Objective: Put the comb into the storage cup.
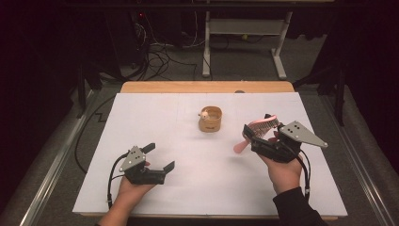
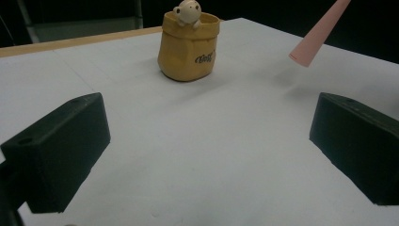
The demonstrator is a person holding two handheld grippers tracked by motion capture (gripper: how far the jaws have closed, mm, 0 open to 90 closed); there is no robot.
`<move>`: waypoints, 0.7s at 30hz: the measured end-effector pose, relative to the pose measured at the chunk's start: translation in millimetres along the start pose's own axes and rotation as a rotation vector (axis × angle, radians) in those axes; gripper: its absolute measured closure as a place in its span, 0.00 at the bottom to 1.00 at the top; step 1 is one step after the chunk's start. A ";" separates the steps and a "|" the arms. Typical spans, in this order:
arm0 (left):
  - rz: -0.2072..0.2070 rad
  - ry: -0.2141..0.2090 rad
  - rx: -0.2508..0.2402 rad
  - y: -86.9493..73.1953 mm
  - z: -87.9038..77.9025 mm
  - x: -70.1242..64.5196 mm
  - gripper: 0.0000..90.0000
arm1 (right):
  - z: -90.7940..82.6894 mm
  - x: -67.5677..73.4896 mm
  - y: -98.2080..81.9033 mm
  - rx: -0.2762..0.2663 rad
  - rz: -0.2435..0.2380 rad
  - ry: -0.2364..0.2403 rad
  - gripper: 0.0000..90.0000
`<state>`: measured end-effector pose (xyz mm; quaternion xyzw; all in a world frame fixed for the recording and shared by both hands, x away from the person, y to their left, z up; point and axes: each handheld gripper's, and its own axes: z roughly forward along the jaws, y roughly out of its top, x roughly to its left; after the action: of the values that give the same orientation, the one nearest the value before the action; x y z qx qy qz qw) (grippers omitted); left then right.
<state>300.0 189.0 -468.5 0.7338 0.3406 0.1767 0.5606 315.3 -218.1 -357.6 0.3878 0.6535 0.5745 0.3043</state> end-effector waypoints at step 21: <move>0.011 -0.010 0.014 -1.0 2.4 0.7 0.00 | 20.2 -3.7 13.8 -0.021 0.022 -0.021 0.23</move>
<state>301.8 187.9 -470.3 0.7406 0.3351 0.1735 0.5560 336.4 -210.3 -347.3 0.3977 0.6399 0.5805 0.3089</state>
